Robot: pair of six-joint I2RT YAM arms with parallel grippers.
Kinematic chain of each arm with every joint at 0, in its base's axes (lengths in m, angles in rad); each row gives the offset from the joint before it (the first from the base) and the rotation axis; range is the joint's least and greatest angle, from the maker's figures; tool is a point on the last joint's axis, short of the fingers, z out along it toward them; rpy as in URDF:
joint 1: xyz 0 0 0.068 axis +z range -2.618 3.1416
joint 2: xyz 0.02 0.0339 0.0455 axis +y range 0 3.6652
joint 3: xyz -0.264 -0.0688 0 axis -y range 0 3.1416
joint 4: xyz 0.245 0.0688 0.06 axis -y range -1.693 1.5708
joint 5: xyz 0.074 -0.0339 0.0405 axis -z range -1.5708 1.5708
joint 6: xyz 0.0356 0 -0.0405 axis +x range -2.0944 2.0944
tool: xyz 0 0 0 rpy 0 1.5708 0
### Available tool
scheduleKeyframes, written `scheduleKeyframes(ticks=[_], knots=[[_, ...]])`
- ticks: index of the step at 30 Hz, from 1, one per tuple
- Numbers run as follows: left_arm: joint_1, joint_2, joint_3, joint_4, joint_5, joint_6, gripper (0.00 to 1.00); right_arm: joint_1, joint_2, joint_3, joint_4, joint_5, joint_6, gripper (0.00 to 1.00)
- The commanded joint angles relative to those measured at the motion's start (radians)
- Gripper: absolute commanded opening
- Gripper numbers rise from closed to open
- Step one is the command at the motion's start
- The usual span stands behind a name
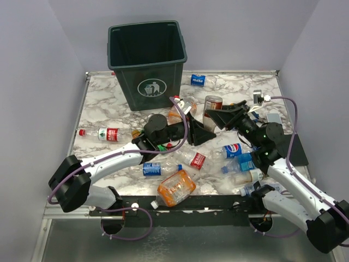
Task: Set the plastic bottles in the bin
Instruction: Pick up the plastic bottle at the center of the board.
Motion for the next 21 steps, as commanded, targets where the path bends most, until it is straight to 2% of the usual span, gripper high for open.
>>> scheduleKeyframes(ticks=[1, 3, 5, 7, 16, 19, 21], knots=[[-0.001, 0.003, 0.027, 0.031, -0.026, 0.032, 0.28, 0.003, -0.012, 0.083, -0.134, -0.074, -0.038, 0.7], [-0.001, -0.014, 0.02, 0.016, -0.078, 0.058, 0.2, 0.002, -0.025, 0.145, -0.287, -0.08, -0.088, 0.89], [-0.001, -0.04, 0.012, -0.01, -0.146, 0.109, 0.11, 0.002, -0.038, 0.208, -0.423, -0.075, -0.138, 0.99], [-0.001, -0.066, 0.013, -0.05, -0.21, 0.163, 0.0, 0.003, -0.054, 0.275, -0.572, -0.062, -0.188, 1.0], [-0.002, -0.131, 0.111, -0.294, -0.366, 0.443, 0.0, 0.003, -0.156, 0.446, -0.937, 0.005, -0.307, 1.0], [-0.004, -0.139, 0.145, -0.381, -0.412, 0.624, 0.0, 0.003, -0.143, 0.533, -1.053, 0.072, -0.33, 1.0], [-0.006, -0.141, 0.154, -0.436, -0.436, 0.794, 0.0, 0.002, -0.107, 0.601, -1.139, 0.097, -0.346, 1.0]])
